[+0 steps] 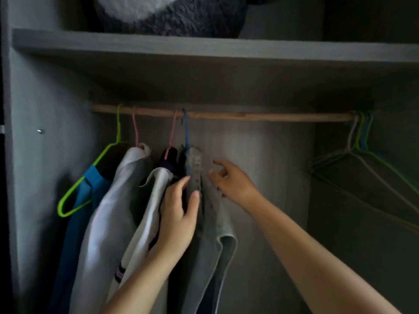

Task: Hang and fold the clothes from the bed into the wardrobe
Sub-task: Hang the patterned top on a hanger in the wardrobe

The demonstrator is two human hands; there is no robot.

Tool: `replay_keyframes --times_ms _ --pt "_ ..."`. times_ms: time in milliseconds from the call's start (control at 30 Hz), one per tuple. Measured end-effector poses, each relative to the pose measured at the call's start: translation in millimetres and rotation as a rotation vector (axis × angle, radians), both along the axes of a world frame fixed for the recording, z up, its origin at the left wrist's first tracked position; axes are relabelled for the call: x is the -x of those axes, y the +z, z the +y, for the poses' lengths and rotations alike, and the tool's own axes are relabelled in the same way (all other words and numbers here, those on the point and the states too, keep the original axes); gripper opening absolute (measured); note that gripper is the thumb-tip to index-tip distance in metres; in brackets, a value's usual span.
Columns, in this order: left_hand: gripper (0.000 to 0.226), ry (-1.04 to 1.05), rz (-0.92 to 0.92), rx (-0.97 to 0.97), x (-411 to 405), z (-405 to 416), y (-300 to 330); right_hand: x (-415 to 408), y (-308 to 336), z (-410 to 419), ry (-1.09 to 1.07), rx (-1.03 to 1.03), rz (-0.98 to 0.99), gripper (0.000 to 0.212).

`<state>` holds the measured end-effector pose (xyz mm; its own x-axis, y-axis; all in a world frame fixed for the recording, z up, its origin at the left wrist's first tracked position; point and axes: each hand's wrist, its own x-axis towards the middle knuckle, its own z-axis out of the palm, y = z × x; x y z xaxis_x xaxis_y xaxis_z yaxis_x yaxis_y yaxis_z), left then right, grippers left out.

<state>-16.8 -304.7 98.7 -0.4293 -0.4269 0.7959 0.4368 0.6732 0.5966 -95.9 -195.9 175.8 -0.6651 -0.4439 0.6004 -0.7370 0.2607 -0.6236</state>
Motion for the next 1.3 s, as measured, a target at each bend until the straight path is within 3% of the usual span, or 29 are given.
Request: replay_keyframes --times_ms 233,433,700,867,1033,1300 --pt "0.032 -0.149 0.304 0.298 1 142 24 -33 -28 164 -0.226 0.009 0.037 0.034" --pt "0.033 -0.609 0.105 0.268 7 325 -20 -91 -75 346 -0.537 -0.072 -0.026 0.025" --pt "0.029 -0.958 0.116 0.388 -48 559 -83 -181 -162 576 -1.001 -0.173 -0.181 0.020" --pt "0.038 -1.076 -0.221 0.488 -35 661 -161 -216 -254 698 -1.203 -0.249 -0.503 0.023" --pt "0.021 -1.139 -0.663 0.695 -5 711 -255 -234 -345 771 -1.284 -0.262 -0.893 0.031" --pt "0.025 -1.210 -0.932 0.911 50 787 -350 -231 -457 830 -1.282 -0.217 -1.279 0.029"
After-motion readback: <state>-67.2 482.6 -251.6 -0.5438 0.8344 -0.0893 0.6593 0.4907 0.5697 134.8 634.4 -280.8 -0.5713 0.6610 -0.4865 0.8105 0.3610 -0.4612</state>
